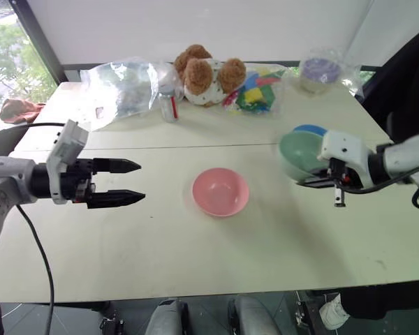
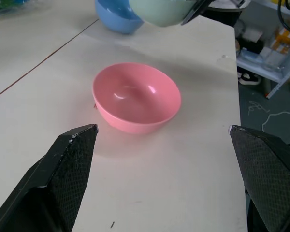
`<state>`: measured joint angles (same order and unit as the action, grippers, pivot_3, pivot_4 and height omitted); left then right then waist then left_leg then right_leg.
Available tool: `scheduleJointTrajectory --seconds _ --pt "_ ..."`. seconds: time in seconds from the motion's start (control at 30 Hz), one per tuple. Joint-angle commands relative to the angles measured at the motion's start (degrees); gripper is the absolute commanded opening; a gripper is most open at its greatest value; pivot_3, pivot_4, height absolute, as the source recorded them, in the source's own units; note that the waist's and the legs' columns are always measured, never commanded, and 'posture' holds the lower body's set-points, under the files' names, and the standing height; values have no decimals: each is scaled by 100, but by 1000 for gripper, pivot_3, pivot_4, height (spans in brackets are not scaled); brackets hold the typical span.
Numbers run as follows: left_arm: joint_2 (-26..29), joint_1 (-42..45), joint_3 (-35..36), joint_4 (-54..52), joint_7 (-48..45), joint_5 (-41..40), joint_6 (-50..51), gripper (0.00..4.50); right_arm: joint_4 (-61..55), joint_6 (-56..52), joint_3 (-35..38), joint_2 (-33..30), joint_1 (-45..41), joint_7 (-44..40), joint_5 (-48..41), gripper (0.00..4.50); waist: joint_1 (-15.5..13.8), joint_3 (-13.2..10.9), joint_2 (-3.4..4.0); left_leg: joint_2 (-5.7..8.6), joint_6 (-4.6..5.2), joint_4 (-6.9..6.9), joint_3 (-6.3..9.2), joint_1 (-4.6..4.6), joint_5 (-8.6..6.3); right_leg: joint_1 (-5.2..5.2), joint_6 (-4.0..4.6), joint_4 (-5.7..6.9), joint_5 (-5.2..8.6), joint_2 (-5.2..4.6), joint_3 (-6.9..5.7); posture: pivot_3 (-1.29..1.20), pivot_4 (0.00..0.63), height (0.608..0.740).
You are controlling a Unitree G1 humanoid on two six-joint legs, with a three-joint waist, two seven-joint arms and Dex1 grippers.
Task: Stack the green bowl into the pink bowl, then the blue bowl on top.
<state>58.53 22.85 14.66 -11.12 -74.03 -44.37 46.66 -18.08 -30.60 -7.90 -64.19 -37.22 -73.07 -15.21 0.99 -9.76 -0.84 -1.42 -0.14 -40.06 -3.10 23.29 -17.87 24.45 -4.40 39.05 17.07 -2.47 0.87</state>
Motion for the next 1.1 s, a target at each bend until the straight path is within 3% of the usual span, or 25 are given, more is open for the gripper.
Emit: scheduleJointTrajectory --seconds 0.03,0.27,0.63,0.73,0.97,1.1 --pt "33 118 53 -134 94 -15 -123 4500 -182 227 -509 488 -349 -330 -49 37 -16 1 -2 2 0 -1 -1 0 0 -1 0 0 0 -2 0 0 150 740" --pt "68 -7 184 -347 292 -144 -37 4500 711 1262 -1469 1330 -916 -625 821 37 -14 1 -4 14 0 -7 -3 5 0 0 0 0 0 -14 0 0 150 740" --pt "157 -414 646 -740 686 -452 185 4500 1132 1899 -1850 2034 -1236 -1134 1113 37 -4 1 -3 10 -1 -4 1 5 1 3 0 1 0 -13 -3 0 150 740" --pt "176 -547 780 -833 764 -511 238 4500 1172 1926 -1835 2165 -1265 -1202 1148 1100 -4 1 -3 10 -2 -4 1 5 1 3 0 2 0 -13 -3 0 150 740" --pt "172 -634 823 -926 899 -636 259 4500 1064 1617 -1459 2140 -1478 -1236 972 4454 -4 1 -3 10 -3 -3 1 4 2 3 0 2 0 -14 -3 0 150 740" --pt "135 -582 689 -913 878 -610 189 4500 1546 1023 -629 1569 -1734 -965 829 4454 -38 0 -2 13 -3 -3 1 6 2 3 0 2 0 -19 -4 0 150 740"
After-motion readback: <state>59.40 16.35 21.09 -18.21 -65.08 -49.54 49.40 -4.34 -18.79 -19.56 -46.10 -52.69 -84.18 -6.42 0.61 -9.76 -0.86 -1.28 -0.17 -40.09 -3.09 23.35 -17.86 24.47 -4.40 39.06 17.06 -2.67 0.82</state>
